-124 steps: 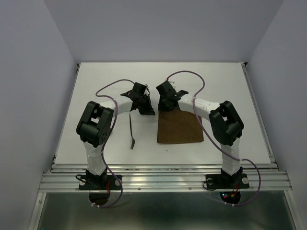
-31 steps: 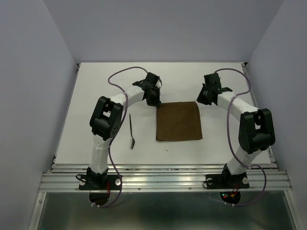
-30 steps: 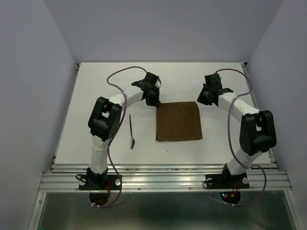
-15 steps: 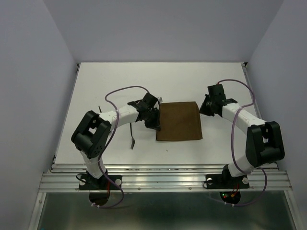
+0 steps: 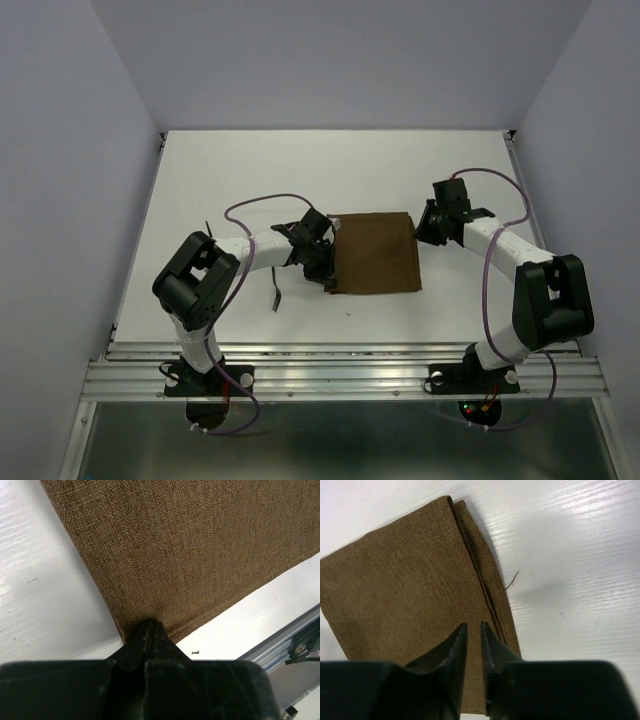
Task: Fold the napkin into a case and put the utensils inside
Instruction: Smooth out the lower triangle-folded napkin at the center of the board, then pick up the lower triangle-folded napkin from the center of the board, then fold the lower triangle-folded napkin at the center of the board.
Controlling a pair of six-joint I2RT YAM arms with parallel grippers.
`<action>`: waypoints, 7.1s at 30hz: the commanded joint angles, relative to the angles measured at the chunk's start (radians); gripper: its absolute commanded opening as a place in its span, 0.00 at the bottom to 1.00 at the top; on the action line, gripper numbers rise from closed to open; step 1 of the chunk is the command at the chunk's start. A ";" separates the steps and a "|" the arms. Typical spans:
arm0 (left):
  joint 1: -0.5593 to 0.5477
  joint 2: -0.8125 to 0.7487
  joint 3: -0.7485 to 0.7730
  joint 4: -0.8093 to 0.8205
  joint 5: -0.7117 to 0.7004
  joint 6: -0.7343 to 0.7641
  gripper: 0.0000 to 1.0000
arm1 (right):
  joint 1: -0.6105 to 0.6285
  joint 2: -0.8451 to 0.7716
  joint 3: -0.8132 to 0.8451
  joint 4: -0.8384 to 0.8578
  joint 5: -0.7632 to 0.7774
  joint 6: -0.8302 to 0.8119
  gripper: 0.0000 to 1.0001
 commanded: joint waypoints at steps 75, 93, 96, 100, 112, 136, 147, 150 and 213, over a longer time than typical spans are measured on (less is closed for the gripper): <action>0.069 0.685 0.971 -0.121 0.058 0.002 0.00 | -0.053 0.251 0.201 0.158 -0.231 -0.085 0.01; 0.072 0.687 0.962 -0.122 0.051 0.004 0.00 | 0.076 0.229 0.239 0.137 -0.271 -0.016 0.01; 0.074 0.684 0.957 -0.121 0.051 0.004 0.00 | 0.105 0.249 0.256 0.137 -0.248 0.006 0.01; 0.077 0.670 0.936 -0.113 0.049 0.004 0.00 | 0.132 0.285 0.285 0.140 -0.220 0.038 0.01; 0.103 0.494 0.816 -0.124 0.071 0.021 0.00 | 0.143 0.351 0.308 0.140 -0.136 0.104 0.01; 0.157 0.475 0.650 -0.139 0.034 0.053 0.00 | 0.162 0.357 0.353 0.129 -0.148 0.113 0.01; 0.157 0.474 0.658 -0.142 0.035 0.059 0.00 | 0.211 0.401 0.412 0.111 -0.119 0.135 0.01; 0.157 0.474 0.656 -0.141 0.037 0.061 0.00 | 0.220 0.424 0.423 0.109 -0.107 0.144 0.01; 0.183 0.425 0.604 -0.072 0.048 0.009 0.18 | 0.249 0.569 0.472 0.129 0.027 0.280 0.01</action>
